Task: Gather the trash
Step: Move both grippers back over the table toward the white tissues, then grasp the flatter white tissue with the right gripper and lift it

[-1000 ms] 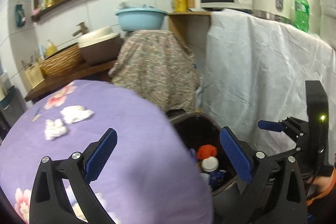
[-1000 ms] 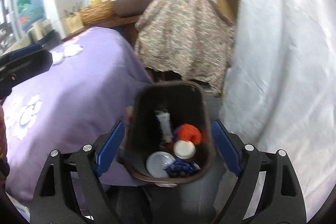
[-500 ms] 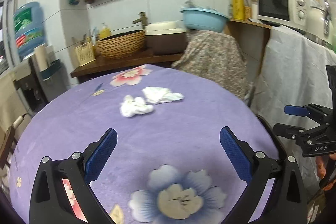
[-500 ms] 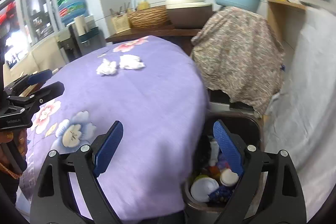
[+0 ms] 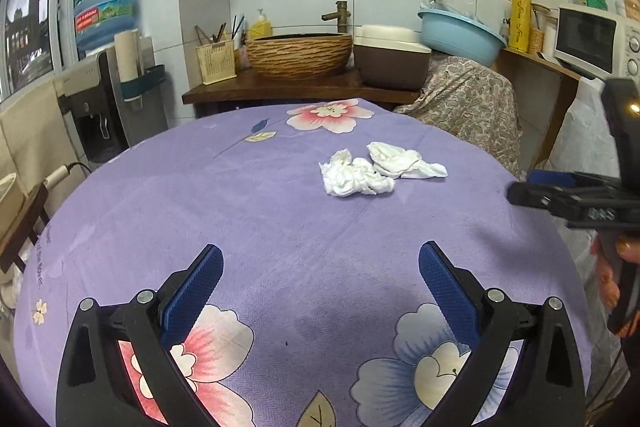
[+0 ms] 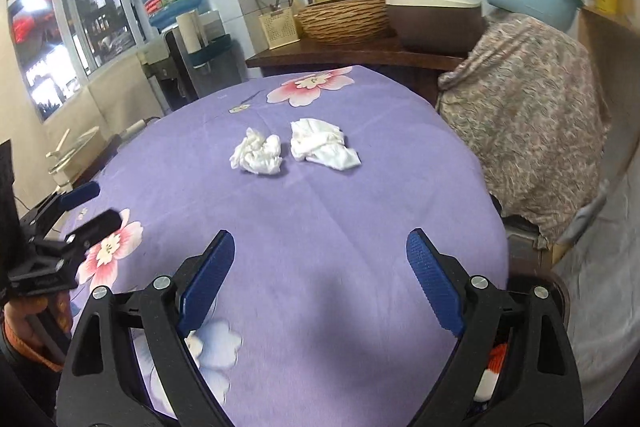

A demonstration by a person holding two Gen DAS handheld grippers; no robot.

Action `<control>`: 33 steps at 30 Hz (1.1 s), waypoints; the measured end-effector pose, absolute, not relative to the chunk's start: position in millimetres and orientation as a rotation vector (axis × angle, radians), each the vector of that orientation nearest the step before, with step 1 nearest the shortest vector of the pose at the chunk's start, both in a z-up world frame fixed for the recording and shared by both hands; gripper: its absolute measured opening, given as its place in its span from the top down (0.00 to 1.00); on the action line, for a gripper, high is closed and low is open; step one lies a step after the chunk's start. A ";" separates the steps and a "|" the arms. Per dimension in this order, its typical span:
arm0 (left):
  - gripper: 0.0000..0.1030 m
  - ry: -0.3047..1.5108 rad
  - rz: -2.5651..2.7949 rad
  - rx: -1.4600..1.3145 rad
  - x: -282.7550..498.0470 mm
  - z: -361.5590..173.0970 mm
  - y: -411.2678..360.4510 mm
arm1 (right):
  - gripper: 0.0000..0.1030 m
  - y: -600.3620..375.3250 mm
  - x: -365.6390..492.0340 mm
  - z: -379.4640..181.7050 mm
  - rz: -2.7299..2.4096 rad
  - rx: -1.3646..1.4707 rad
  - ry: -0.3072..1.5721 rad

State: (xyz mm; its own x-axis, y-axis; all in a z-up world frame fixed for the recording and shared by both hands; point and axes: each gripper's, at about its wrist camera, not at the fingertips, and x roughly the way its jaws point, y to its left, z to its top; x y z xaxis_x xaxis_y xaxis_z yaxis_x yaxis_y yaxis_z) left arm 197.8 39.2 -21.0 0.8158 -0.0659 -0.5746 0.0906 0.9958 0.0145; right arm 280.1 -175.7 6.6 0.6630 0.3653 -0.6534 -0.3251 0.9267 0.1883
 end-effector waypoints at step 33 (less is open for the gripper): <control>0.06 0.725 -0.146 0.114 323.8 -51.7 -6.4 | 0.87 -148.5 361.9 -12.5 0.335 -0.066 0.798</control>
State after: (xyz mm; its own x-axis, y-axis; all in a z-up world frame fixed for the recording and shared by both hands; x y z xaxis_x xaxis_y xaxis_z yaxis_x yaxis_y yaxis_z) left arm 323.8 -6.4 -51.7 0.7394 -0.0928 -0.6669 0.1718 0.9837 0.0536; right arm 361.9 -148.5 -12.5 0.6485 0.2702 -0.7116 -0.3196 0.9451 0.0676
